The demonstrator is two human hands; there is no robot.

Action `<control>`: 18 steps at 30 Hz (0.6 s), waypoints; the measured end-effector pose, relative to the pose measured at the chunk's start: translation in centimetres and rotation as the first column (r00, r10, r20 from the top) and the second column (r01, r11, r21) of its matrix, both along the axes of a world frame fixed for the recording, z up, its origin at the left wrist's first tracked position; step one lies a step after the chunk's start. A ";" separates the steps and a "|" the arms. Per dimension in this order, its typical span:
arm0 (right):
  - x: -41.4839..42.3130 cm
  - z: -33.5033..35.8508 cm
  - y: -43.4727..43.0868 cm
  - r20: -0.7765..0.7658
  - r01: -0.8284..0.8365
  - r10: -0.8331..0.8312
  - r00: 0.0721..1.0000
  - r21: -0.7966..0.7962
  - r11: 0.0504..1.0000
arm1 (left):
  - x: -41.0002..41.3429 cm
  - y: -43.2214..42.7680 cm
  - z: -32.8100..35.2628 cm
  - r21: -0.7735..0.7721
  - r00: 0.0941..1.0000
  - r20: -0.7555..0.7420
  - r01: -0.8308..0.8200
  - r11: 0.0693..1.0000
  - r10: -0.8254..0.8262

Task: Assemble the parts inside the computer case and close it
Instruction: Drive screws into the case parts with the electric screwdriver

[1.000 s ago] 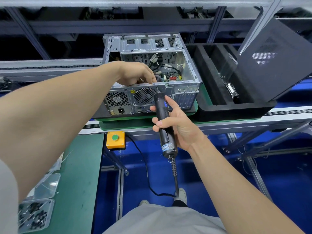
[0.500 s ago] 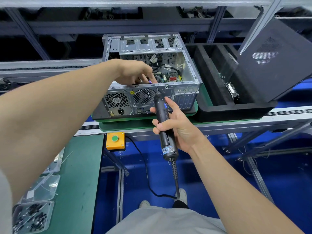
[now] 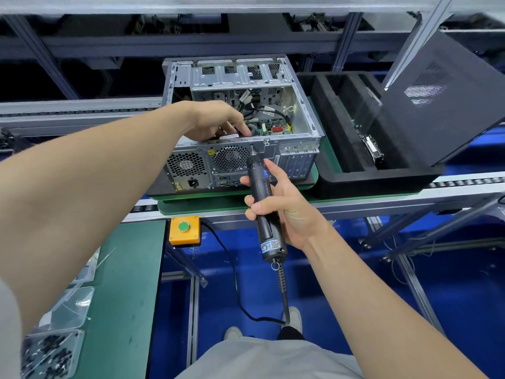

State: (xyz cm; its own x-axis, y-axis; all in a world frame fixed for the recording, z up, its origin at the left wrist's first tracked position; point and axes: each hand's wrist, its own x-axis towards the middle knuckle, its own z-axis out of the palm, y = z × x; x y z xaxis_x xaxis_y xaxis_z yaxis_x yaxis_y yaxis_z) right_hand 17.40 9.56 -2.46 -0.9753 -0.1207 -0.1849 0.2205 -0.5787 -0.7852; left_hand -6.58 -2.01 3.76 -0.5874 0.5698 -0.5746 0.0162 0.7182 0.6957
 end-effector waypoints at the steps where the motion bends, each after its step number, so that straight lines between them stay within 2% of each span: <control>1: 0.0 0.0 0.0 -0.001 0.002 -0.002 1.000 -0.001 1.000 | 0.0 0.0 0.0 -0.004 1.000 -0.001 0.005 1.000 -0.005; 11: 0.0 -0.2 0.0 -0.008 -0.003 0.003 1.000 0.003 1.000 | -0.4 -0.1 -0.3 0.012 0.999 -0.033 -0.021 1.000 0.021; 18: 0.0 -0.3 0.1 -0.009 -0.009 0.009 1.000 0.003 1.000 | -0.3 0.1 0.1 -0.013 0.998 0.057 0.019 1.000 -0.019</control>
State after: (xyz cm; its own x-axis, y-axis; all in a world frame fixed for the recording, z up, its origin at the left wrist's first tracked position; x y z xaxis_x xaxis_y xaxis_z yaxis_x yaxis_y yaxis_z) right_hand 17.40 9.67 -2.79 -0.9759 -0.1290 -0.1761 0.2183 -0.5745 -0.7889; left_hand -6.87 -1.94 3.87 -0.5429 0.5727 -0.6142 -0.0092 0.7273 0.6863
